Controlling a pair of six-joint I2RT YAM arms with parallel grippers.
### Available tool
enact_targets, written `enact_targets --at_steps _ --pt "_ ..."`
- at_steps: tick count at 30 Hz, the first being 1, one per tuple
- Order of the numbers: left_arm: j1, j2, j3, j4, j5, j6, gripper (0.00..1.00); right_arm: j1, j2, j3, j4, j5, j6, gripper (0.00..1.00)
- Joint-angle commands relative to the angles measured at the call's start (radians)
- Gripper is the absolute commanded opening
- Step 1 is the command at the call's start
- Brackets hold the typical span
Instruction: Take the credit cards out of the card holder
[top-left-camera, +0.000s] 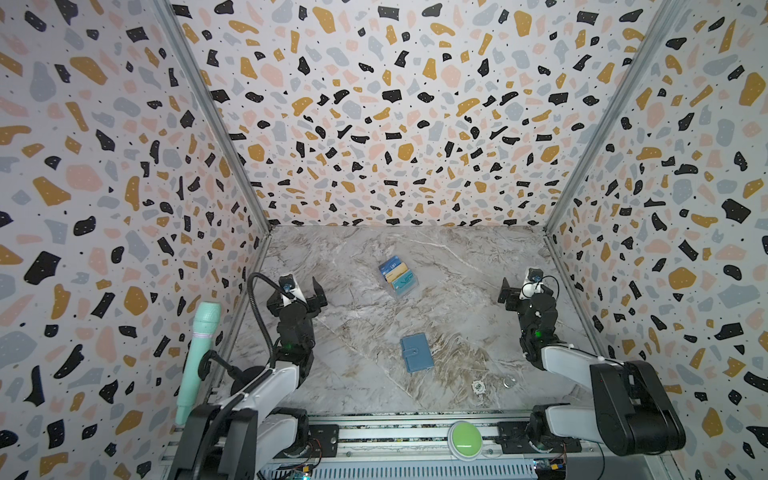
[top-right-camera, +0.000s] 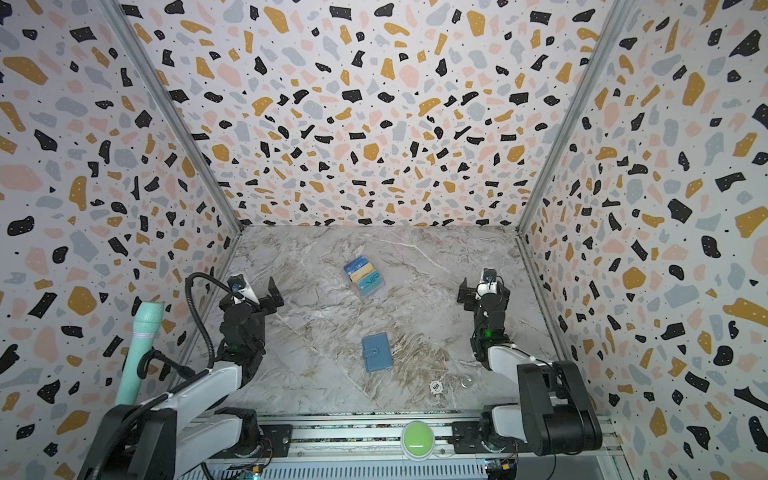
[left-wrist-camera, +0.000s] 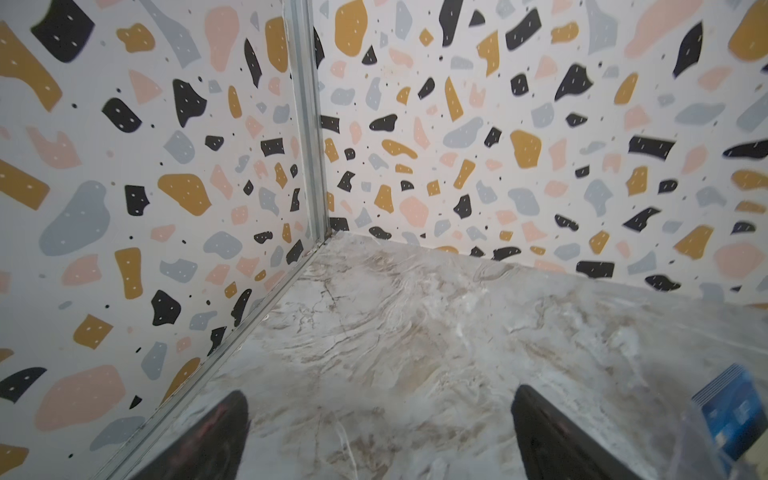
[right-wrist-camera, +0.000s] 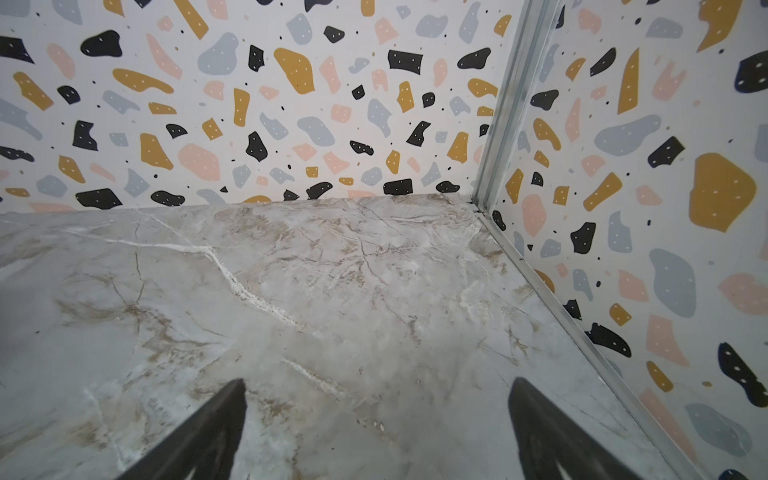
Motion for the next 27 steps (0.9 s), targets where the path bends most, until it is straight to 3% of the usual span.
enact_targets --at_steps 1,4,8,14,20,27 --pt "-0.042 -0.046 0.084 -0.237 0.012 -0.097 1.0 0.052 -0.067 0.071 -0.289 0.005 0.059 0.99" --pt "-0.098 -0.05 0.155 -0.378 0.063 -0.132 0.98 0.107 -0.096 0.142 -0.471 -0.061 0.065 1.0" --pt "-0.182 -0.046 0.213 -0.502 0.243 -0.2 0.94 0.165 -0.104 0.22 -0.674 -0.208 0.081 0.96" --pt "-0.403 -0.019 0.253 -0.685 0.285 -0.218 0.93 0.196 -0.056 0.299 -0.881 -0.482 0.137 0.92" --pt "-0.562 0.016 0.21 -0.719 0.343 -0.305 0.89 0.327 0.016 0.312 -0.967 -0.638 0.152 0.87" --pt "-0.637 0.009 0.116 -0.659 0.394 -0.376 0.86 0.423 0.094 0.285 -0.934 -0.729 0.216 0.84"
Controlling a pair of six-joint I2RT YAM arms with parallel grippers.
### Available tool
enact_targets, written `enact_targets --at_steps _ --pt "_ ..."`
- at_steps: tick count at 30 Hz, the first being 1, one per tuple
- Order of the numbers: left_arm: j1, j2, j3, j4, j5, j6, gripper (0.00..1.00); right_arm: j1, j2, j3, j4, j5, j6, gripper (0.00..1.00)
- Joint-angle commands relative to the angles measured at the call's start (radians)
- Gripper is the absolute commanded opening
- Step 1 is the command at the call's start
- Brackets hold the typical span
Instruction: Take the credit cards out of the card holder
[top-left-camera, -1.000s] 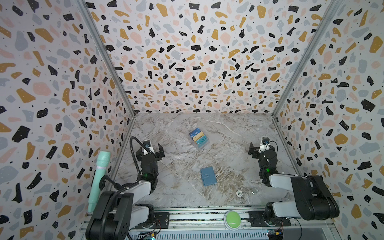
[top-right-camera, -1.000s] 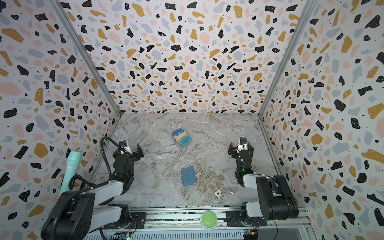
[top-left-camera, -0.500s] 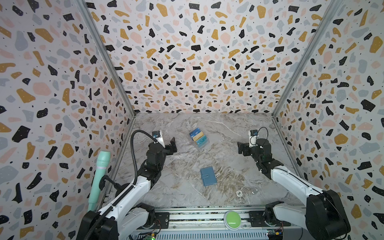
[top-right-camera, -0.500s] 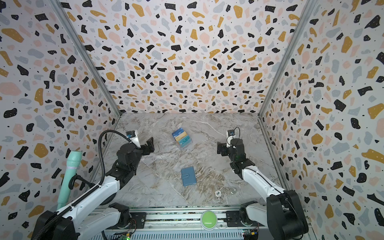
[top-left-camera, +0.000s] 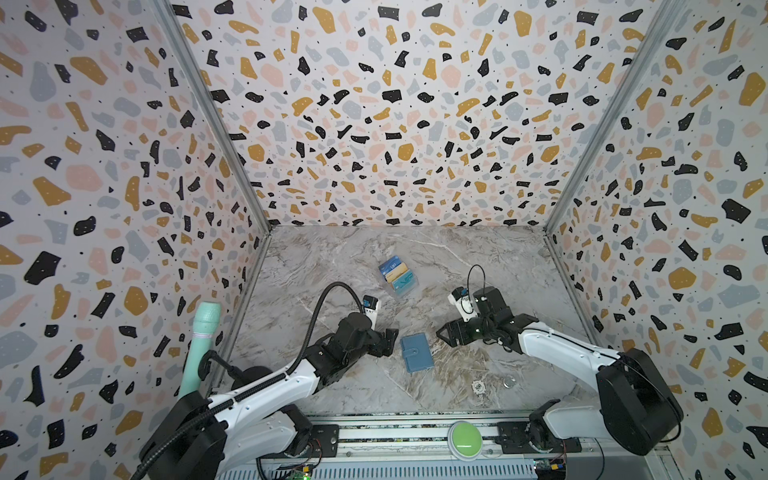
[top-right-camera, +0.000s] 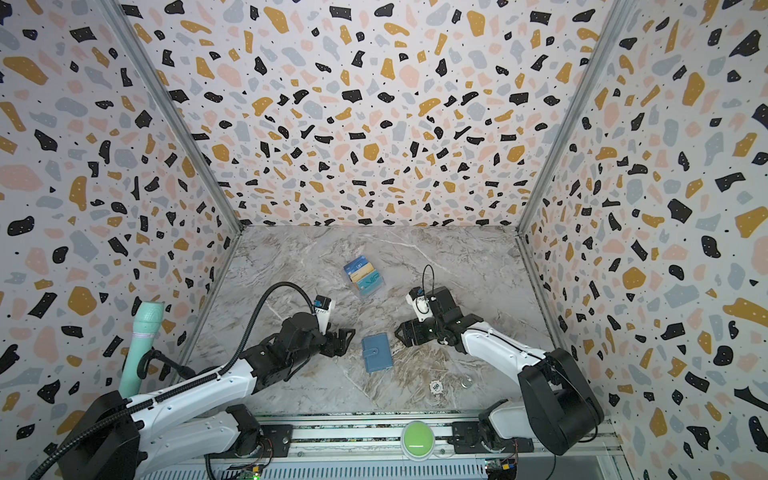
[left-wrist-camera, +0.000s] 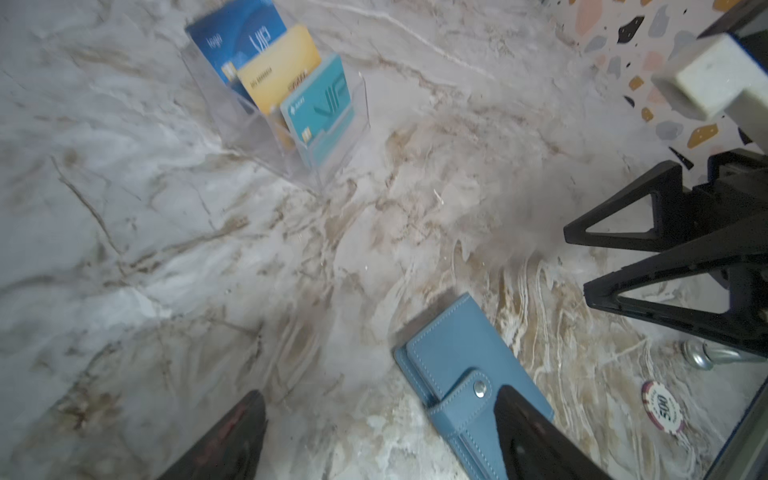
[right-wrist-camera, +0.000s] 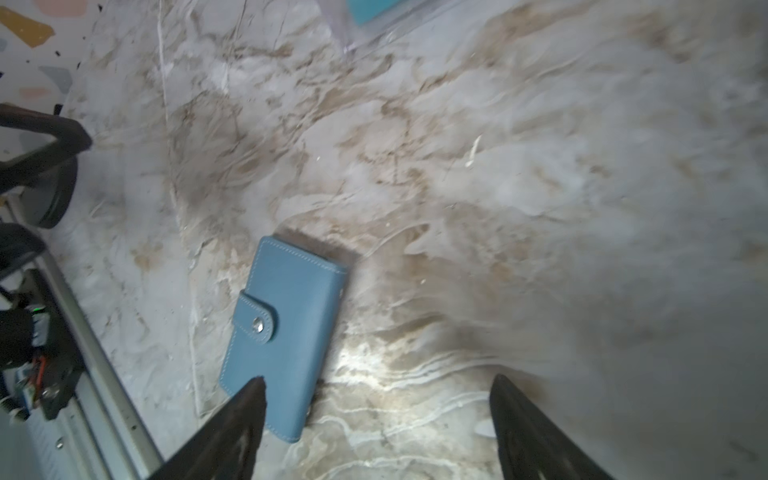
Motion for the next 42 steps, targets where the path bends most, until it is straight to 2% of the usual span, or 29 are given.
enact_targets --at_steps 1,9,17,27,39,42 --pt "-0.027 -0.012 -0.036 0.037 0.056 -0.073 0.85 0.018 0.016 -0.006 -0.008 -0.086 0.056 0.83" --pt "-0.089 -0.038 -0.198 0.237 0.127 -0.197 0.78 0.074 0.089 -0.006 0.042 -0.142 0.105 0.76" --pt "-0.092 0.057 -0.199 0.29 0.19 -0.107 0.68 0.098 0.174 0.004 0.101 -0.186 0.144 0.69" --pt "-0.097 0.18 -0.228 0.439 0.257 -0.092 0.54 0.106 0.234 -0.002 0.19 -0.247 0.206 0.68" --pt "-0.096 0.254 -0.224 0.488 0.253 -0.09 0.5 0.11 0.295 -0.004 0.278 -0.32 0.269 0.6" --pt "-0.096 0.283 -0.23 0.527 0.243 -0.123 0.46 0.11 0.307 -0.003 0.298 -0.343 0.286 0.58"
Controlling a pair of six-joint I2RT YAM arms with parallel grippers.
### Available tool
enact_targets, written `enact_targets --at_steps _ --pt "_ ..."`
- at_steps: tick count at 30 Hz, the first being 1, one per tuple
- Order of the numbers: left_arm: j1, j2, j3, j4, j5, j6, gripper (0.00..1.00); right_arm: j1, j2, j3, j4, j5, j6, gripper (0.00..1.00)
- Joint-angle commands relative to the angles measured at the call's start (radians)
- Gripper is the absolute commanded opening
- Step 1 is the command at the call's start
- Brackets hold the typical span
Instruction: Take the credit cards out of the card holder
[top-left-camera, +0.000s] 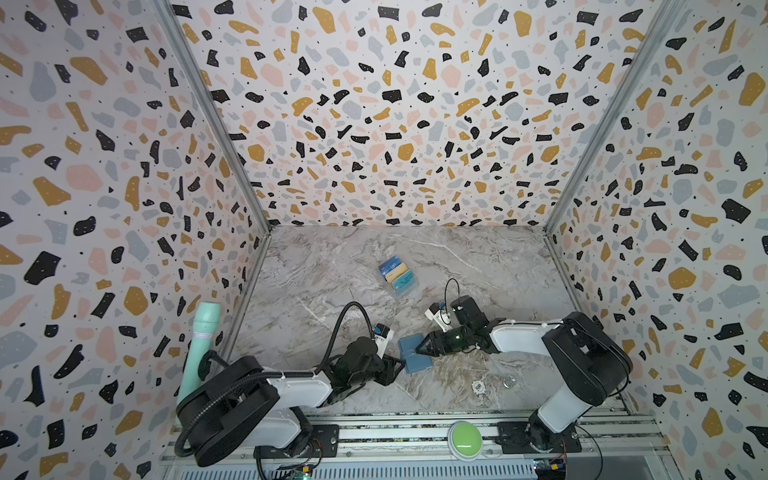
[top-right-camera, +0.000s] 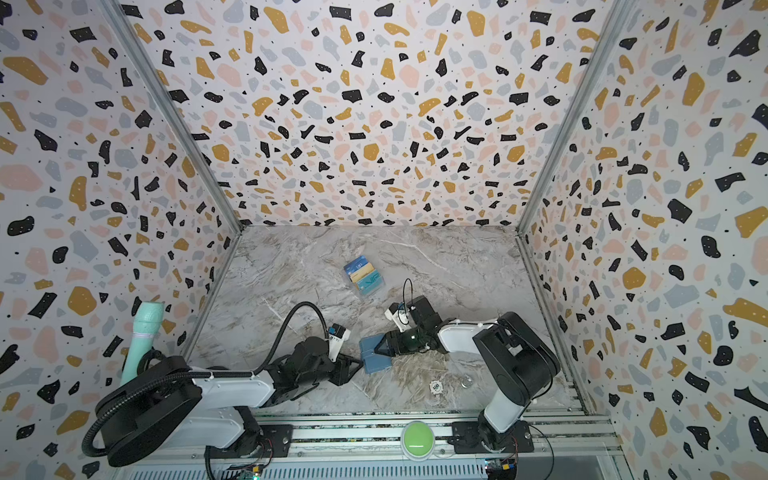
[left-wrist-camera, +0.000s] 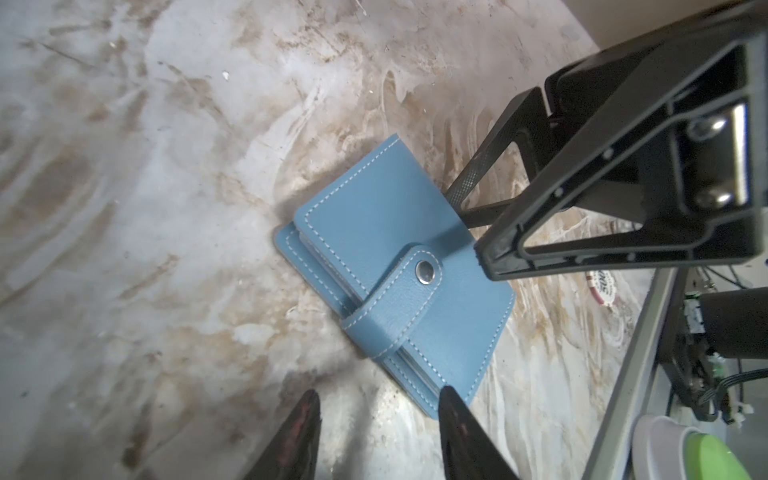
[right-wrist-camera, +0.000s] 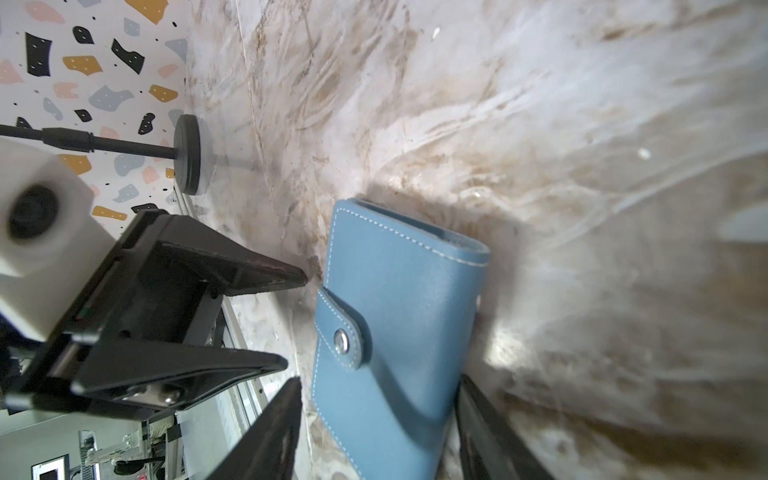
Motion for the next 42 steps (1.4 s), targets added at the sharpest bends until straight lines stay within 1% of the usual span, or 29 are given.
enact_targets --at_steps 1,5,13,15,21,25,28,29,31,35,38,42 --pt "-0.003 0.029 -0.017 0.092 0.007 -0.023 0.46 0.009 0.01 0.002 0.022 -0.047 0.033 0.57" --pt "-0.005 0.046 -0.024 0.136 0.007 -0.046 0.46 0.009 0.011 -0.005 0.08 -0.113 0.062 0.56" --pt "-0.005 0.061 -0.013 0.133 -0.007 -0.042 0.44 0.007 -0.022 -0.037 0.245 -0.25 0.143 0.54" --pt "-0.005 0.065 -0.015 0.136 -0.013 -0.043 0.43 0.009 -0.025 -0.035 0.258 -0.262 0.155 0.54" --pt "-0.004 0.069 -0.021 0.16 -0.034 -0.055 0.42 0.015 0.004 -0.031 0.245 -0.242 0.152 0.49" --pt "-0.004 0.071 -0.028 0.187 -0.039 -0.07 0.42 0.037 0.035 0.004 0.148 -0.162 0.099 0.46" --pt "-0.005 0.072 -0.028 0.188 -0.044 -0.071 0.42 0.059 0.059 0.026 0.128 -0.139 0.087 0.44" --pt "-0.005 0.073 -0.028 0.188 -0.045 -0.069 0.42 0.064 0.066 0.031 0.129 -0.136 0.087 0.42" --pt "-0.005 0.071 -0.029 0.186 -0.047 -0.073 0.41 0.067 0.072 0.037 0.127 -0.128 0.089 0.36" --pt "-0.004 0.056 -0.03 0.17 -0.066 -0.072 0.41 0.066 0.046 0.031 0.124 -0.107 0.086 0.3" --pt "-0.005 0.044 -0.018 0.133 -0.103 -0.063 0.41 0.057 0.01 0.013 0.15 -0.122 0.092 0.27" --pt "-0.005 0.03 0.001 0.121 -0.113 -0.056 0.41 0.042 -0.039 -0.007 0.173 -0.122 0.083 0.18"
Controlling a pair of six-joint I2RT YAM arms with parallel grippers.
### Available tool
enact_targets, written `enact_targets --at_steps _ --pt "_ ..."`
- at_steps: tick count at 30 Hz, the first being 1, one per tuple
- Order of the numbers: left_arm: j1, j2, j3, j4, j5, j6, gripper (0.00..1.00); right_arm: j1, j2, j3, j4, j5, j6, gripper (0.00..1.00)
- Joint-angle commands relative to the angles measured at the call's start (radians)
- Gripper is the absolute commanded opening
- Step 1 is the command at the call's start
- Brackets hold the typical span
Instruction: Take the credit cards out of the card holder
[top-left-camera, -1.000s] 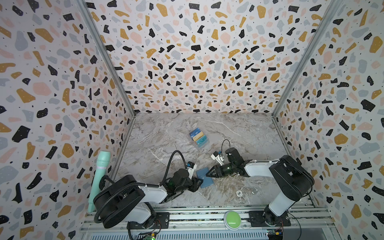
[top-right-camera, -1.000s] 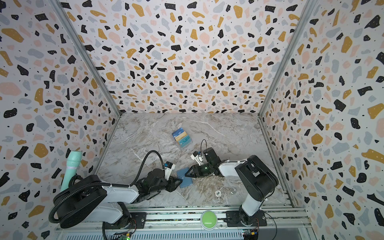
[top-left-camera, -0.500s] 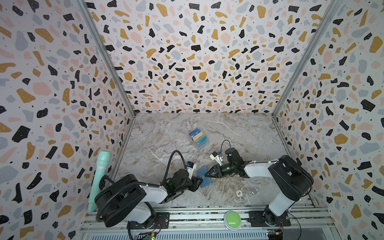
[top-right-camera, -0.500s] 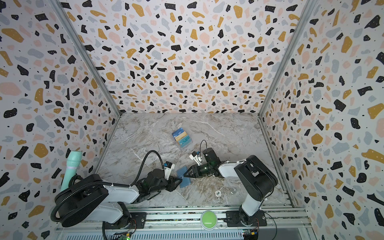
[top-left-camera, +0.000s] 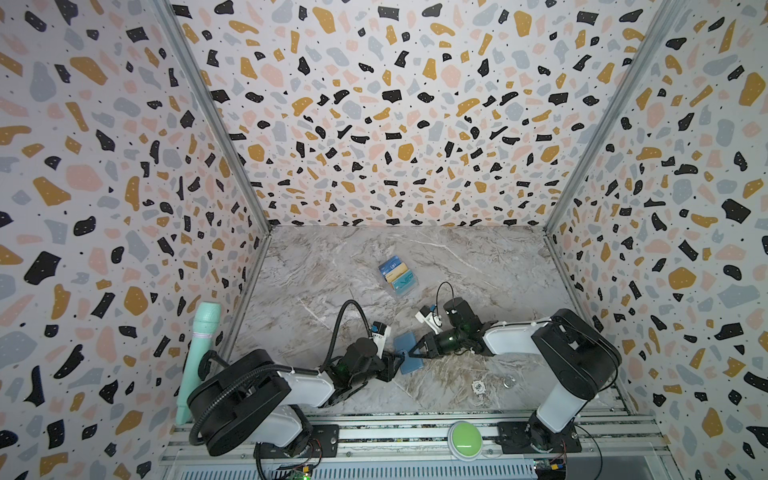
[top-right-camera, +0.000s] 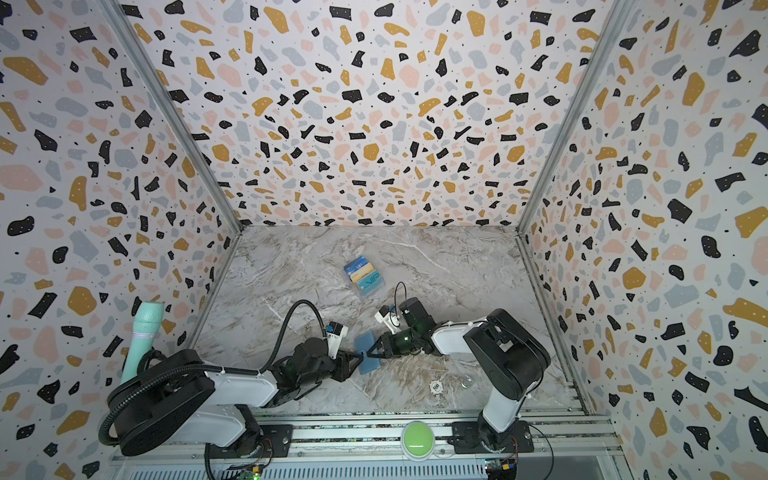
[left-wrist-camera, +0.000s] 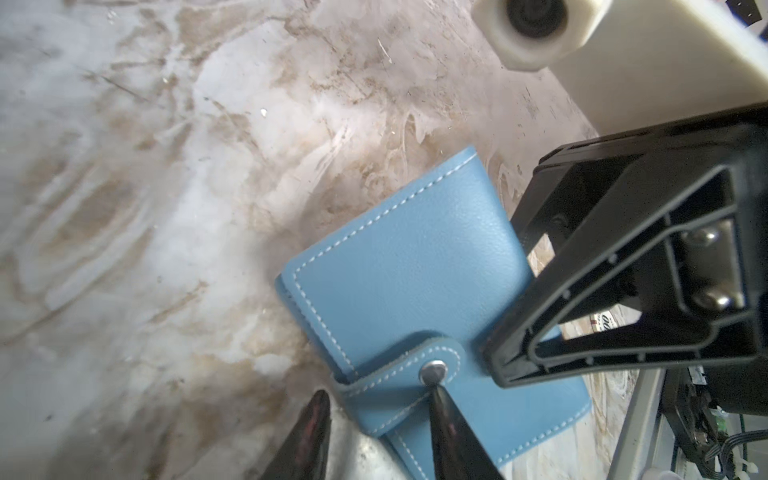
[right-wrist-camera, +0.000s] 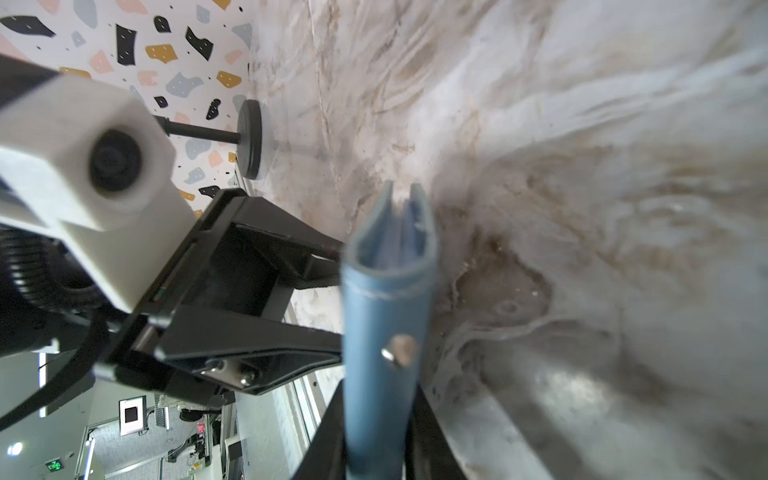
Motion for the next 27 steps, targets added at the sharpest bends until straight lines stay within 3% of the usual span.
enact_targets --at_steps 1,7,14,19,22,27 --pt "-0.004 -0.023 0.027 -0.016 -0.036 0.008 0.41 -0.009 -0.079 -0.011 0.029 -0.001 -0.029 0.15" --pt "-0.003 -0.125 0.095 -0.119 -0.028 0.009 0.43 -0.016 -0.192 -0.047 0.038 0.097 -0.115 0.03" --pt "-0.004 -0.27 0.195 -0.237 -0.016 -0.009 0.43 -0.01 -0.357 -0.073 0.048 0.287 -0.176 0.0" --pt "-0.004 -0.261 0.254 -0.261 -0.01 -0.042 0.41 0.012 -0.419 -0.081 0.07 0.381 -0.19 0.0" --pt "-0.003 -0.245 0.282 -0.288 -0.038 -0.058 0.35 0.033 -0.452 -0.087 0.08 0.433 -0.193 0.0" --pt "-0.003 -0.238 0.301 -0.307 -0.095 -0.05 0.35 0.044 -0.49 -0.104 0.118 0.468 -0.191 0.0"
